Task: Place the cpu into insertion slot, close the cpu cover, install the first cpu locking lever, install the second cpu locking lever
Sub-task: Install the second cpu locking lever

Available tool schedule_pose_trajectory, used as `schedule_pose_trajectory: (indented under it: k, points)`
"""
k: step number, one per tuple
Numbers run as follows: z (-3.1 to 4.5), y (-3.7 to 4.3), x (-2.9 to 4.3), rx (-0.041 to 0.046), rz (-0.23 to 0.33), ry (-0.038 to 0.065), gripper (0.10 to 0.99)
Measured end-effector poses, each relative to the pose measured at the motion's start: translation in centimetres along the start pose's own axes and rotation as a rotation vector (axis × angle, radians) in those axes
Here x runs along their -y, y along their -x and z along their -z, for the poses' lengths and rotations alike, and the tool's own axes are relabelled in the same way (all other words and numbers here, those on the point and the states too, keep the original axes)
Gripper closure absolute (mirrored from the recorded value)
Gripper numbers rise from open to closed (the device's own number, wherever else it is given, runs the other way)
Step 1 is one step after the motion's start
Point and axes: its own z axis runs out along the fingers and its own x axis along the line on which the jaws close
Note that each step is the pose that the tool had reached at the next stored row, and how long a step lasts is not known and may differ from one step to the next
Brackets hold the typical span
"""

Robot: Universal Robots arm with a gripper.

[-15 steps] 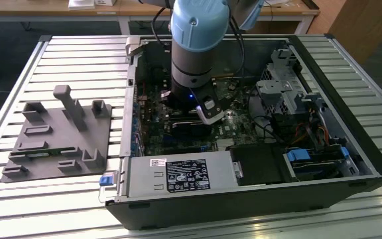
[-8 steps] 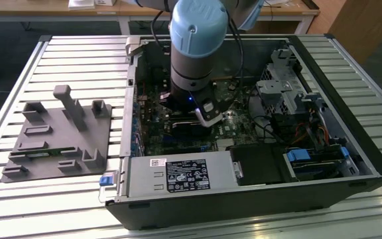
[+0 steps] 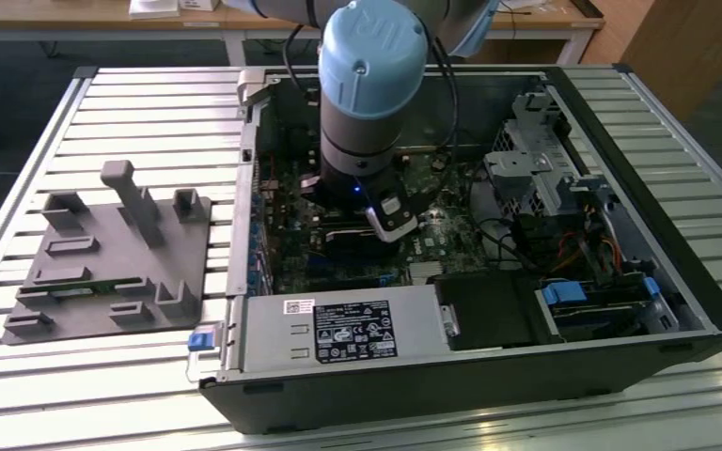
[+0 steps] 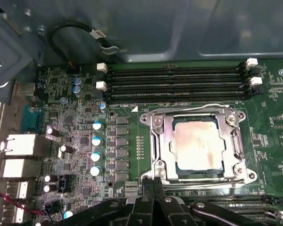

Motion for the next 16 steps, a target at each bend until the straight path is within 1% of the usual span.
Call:
schedule_pose_trajectory:
  k: [3,4,8,11,13,16]
  points:
    - [-0.23,-0.13,0.09,-0.0008,0.0,0.012,0.98]
    - [-0.42,-0.13,0.05,-0.0003,0.001,0.021,0.98]
    - [-0.46,-0.18,0.16,-0.0012,0.0,0.031,0.98]
    - [-0.42,-0.19,0.14,-0.0012,0.0,0.032,0.98]
    - [-0.05,-0.2,-0.04,0.0001,0.001,0.035,0.98]
    - [1.15,-0.26,-0.4,-0.0009,0.0,0.033,0.98]
